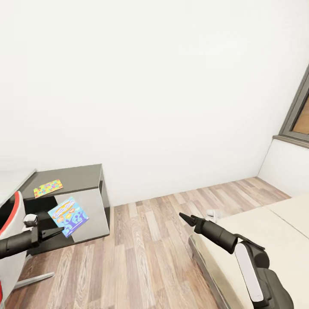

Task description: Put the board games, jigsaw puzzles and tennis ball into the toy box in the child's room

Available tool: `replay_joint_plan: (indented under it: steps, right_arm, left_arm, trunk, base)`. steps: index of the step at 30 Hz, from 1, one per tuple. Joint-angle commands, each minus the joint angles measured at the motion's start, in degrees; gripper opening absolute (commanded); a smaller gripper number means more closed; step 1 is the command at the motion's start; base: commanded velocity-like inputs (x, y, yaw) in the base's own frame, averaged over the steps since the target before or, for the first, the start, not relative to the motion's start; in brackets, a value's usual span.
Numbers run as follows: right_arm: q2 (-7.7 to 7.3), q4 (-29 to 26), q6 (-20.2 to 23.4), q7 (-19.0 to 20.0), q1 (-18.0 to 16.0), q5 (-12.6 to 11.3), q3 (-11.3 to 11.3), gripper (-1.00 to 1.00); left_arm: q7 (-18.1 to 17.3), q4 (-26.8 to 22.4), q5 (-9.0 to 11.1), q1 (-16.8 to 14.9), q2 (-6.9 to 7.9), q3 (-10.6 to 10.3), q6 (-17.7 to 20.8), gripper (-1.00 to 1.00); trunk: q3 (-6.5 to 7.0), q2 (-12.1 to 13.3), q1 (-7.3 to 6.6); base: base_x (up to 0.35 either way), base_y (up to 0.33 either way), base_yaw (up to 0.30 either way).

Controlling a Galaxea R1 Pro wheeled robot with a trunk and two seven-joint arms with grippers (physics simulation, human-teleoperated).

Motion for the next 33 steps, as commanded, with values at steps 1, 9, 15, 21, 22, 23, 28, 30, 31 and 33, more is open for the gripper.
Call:
replay_joint_plan:
  steps: [1,9,15,21,22,23,28,30,31,33]
  right_arm:
    - [0.04,-0.03,0.36,0.13,-0.03,-0.18,-0.13,1.0]
    - [0.04,-0.02,-0.72,0.13,-0.03,-0.21,-0.08,1.0]
    - [-0.04,-0.02,-1.81,0.13,-0.03,-0.26,-0.06,1.0]
    - [-0.03,-0.02,-1.86,0.13,-0.03,-0.28,-0.06,1.0]
    - [-0.04,-0.02,-1.85,0.13,-0.03,-0.31,-0.06,1.0]
    - [-0.04,-0.02,-1.87,0.15,-0.03,-0.32,-0.06,1.0]
    - [-0.05,-0.14,-1.87,0.24,-0.03,-0.4,-0.06,1.0]
    - [-0.05,-0.25,-1.8,0.2,-0.03,-0.44,-0.06,1.0]
    - [-0.05,-0.24,-1.82,0.2,-0.03,-0.44,-0.06,1.0]
    - [-0.05,-0.22,-1.85,0.21,-0.03,-0.44,-0.06,1.0]
  left_arm:
    - [-0.22,0.01,-0.01,-0.07,-0.02,0.02,0.59,-1.0]
    - [-0.18,0.01,-0.01,-0.07,-0.04,0.01,0.59,-1.0]
    - [-0.2,0.01,-0.01,-0.07,-0.04,-0.02,0.59,-1.0]
    - [-0.21,0.01,-0.01,-0.07,-0.04,0.01,0.59,-1.0]
    - [-0.22,0.01,-0.01,-0.07,-0.04,-0.02,0.59,-1.0]
    - [-0.22,0.01,-0.01,-0.07,-0.04,-0.03,0.59,-1.0]
    - [-0.21,0.01,-0.01,-0.07,-0.04,-0.01,0.59,-1.0]
    - [-0.19,0.01,-0.01,-0.07,-0.04,-0.01,0.59,-1.0]
    - [-0.19,0.01,-0.01,-0.07,-0.04,-0.01,0.59,-1.0]
    - [-0.18,0.01,-0.01,-0.07,-0.01,-0.03,0.59,-1.0]
  trunk:
    - [0.1,0.35,-0.21]
    - [1.54,3.56,-1.97]
    - [2.62,5.97,-3.29]
    - [3.69,8.37,-4.61]
    - [3.87,8.77,-4.83]
    - [4.05,9.17,-5.05]
    - [4.95,11.18,-6.14]
    - [5.31,11.98,-6.58]
    - [5.49,12.38,-6.8]
    - [5.85,13.18,-7.24]
  base:
    - [0.0,0.0,0.293]
    - [0.0,0.0,0.293]
    - [0.0,0.0,0.107]
    - [0.0,0.0,0.009]
    - [0.0,0.0,0.001]
    - [0.0,0.0,0.0]
    - [0.0,0.0,0.0]
    - [0.0,0.0,0.0]
    - [0.0,0.0,0.0]
    - [0.0,0.0,0.0]
